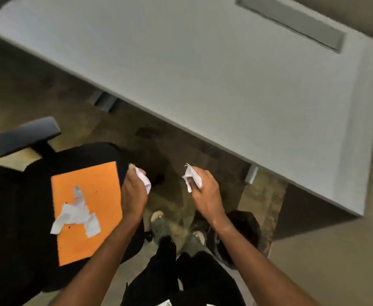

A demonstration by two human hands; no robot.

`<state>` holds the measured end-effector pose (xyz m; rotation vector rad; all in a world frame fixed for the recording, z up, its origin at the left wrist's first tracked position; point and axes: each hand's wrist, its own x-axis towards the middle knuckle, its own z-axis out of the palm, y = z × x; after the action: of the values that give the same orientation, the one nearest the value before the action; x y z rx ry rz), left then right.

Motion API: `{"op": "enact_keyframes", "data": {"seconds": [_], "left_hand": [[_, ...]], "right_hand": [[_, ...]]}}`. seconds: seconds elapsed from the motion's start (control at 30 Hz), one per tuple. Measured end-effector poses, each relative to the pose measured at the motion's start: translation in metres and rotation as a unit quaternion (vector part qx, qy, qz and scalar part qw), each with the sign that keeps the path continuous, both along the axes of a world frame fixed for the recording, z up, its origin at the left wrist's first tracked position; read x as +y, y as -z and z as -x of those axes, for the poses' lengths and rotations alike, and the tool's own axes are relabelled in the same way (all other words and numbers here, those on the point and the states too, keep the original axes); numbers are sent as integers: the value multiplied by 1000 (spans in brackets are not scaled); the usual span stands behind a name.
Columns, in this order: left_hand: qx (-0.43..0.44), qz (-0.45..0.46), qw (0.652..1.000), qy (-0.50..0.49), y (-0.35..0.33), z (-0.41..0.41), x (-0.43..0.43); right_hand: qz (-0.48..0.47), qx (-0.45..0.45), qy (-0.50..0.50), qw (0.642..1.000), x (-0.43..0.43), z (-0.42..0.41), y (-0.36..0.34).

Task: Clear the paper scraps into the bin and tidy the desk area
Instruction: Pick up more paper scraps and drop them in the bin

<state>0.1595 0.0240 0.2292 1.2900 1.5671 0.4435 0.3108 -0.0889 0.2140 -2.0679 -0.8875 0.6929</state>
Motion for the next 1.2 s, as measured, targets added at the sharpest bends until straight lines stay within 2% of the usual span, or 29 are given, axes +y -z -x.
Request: {"op": "enact_keyframes", "data": {"seconds": [0.1, 0.23, 0.37, 0.47, 0.63, 0.77, 0.97, 1.2], "left_hand": [[34, -9, 987, 156, 13, -40, -28], [65, 8, 947, 314, 35, -97, -82], [73, 58, 906, 413, 55, -148, -157], [100, 94, 882, 452, 84, -173, -207], [143, 142, 832, 517, 173, -194, -284], [150, 146, 811, 546, 242, -209, -311], [167, 121, 801, 562, 346, -224, -330], [148, 115, 810, 556, 427, -213, -342]], "right_hand": [[19, 1, 80, 997, -52, -25, 4], [54, 3, 211, 976, -142, -47, 22], [112, 75, 351, 927, -231, -53, 53], [126, 161, 438, 875, -278, -46, 90], [68, 351, 593, 722, -339, -35, 169], [27, 428, 633, 645, -354, -40, 225], [50, 447, 660, 602, -368, -53, 330], [59, 470, 649, 595, -369, -57, 410]]}}
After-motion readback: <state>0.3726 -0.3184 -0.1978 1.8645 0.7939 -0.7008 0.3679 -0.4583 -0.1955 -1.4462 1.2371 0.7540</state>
